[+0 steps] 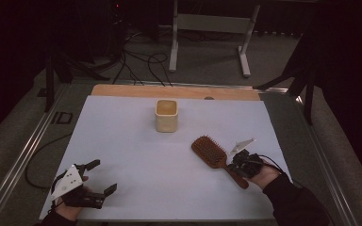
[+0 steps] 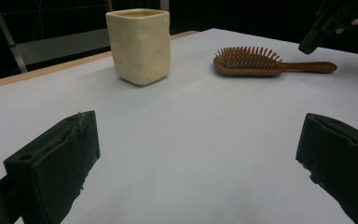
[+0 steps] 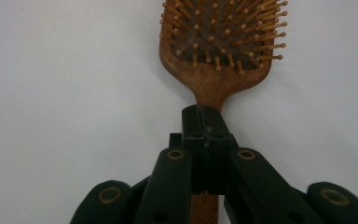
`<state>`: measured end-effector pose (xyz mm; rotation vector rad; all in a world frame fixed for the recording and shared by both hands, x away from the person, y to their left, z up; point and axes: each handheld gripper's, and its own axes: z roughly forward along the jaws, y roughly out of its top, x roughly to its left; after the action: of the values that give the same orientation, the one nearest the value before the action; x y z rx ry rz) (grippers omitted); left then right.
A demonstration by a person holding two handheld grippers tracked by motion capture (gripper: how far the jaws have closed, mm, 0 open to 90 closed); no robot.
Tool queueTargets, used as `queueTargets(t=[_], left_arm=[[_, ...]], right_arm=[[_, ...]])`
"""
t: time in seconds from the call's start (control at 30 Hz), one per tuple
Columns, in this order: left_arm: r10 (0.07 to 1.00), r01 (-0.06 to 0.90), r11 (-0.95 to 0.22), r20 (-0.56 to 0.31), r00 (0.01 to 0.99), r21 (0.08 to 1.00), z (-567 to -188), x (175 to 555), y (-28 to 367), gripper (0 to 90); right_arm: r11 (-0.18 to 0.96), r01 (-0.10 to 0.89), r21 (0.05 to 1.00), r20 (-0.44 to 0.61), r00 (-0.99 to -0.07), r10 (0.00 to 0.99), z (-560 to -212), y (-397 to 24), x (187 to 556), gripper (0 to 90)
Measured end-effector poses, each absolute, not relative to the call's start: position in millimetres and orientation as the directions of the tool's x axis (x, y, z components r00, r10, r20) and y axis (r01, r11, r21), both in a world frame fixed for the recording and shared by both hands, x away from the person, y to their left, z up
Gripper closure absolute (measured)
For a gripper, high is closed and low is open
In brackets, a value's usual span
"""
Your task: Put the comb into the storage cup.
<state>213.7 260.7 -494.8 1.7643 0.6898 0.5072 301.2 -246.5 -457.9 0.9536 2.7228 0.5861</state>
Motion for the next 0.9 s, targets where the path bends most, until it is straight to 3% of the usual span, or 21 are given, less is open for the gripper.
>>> queueTargets(t=[0.07,0.2,0.47,0.9], left_arm=[[0.676,0.199,-0.208,-0.006,0.737,0.958,-495,214,261,0.1],[0.675,0.198,-0.212,-0.004,0.738,0.957,-495,214,260,0.1],[0.675,0.199,-0.209,-0.006,0.738,0.957,-495,214,261,0.1],[0.674,0.2,-0.208,-0.007,0.738,0.957,-495,214,261,0.1]], right_arm=[[0.723,0.547,0.422,-0.061,-0.779,0.624,-457,-246,304,89.3],[0.737,0.539,0.407,-0.063,-0.789,0.611,-457,-245,307,80.0],[0.766,0.549,0.335,-0.043,-0.803,0.594,-465,-239,313,49.7],[0.742,0.616,0.265,0.01,-0.771,0.637,-471,-238,325,13.8]])
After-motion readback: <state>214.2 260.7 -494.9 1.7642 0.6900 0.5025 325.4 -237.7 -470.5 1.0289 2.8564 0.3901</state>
